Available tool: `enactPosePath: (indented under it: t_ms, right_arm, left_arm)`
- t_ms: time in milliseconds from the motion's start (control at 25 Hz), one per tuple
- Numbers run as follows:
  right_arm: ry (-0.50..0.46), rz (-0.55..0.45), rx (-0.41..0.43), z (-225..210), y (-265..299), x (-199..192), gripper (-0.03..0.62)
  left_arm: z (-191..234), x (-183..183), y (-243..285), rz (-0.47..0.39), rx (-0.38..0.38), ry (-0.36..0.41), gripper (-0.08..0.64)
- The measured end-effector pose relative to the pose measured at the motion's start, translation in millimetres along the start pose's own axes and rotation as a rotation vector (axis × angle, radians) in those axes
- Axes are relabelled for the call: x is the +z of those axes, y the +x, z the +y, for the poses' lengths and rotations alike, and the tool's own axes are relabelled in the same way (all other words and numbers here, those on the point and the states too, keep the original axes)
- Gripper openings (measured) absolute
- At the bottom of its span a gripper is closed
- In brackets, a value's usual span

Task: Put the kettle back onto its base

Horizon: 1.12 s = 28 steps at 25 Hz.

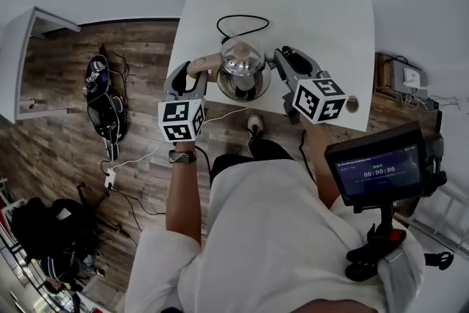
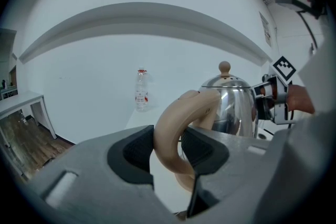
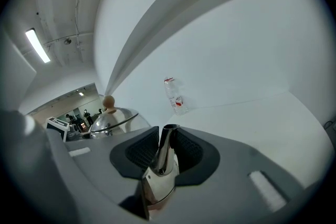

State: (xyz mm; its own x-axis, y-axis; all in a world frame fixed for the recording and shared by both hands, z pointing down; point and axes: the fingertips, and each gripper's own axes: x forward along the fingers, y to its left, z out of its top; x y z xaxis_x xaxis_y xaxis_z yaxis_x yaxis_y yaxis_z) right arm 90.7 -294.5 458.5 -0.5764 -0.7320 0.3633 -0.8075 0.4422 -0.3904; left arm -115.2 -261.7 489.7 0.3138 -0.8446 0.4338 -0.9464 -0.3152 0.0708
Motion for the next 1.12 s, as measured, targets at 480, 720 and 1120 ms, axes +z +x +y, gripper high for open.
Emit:
enactPosePath:
  t_ms: [480, 720, 1120]
  right_arm:
    - [0.019, 0.062, -0.019, -12, 9, -27, 0.086]
    - [0.046, 0.090, -0.024, -22, 16, -44, 0.086]
    - [0.062, 0.090, -0.025, -35, 49, -56, 0.086]
  left_arm:
    - [-3, -35, 6, 0.060, -0.007, -0.013, 0.169]
    - [-3, -50, 14, 0.091, -0.006, -0.010, 0.170]
    - [13, -68, 39, 0.114, 0.007, -0.027, 0.170]
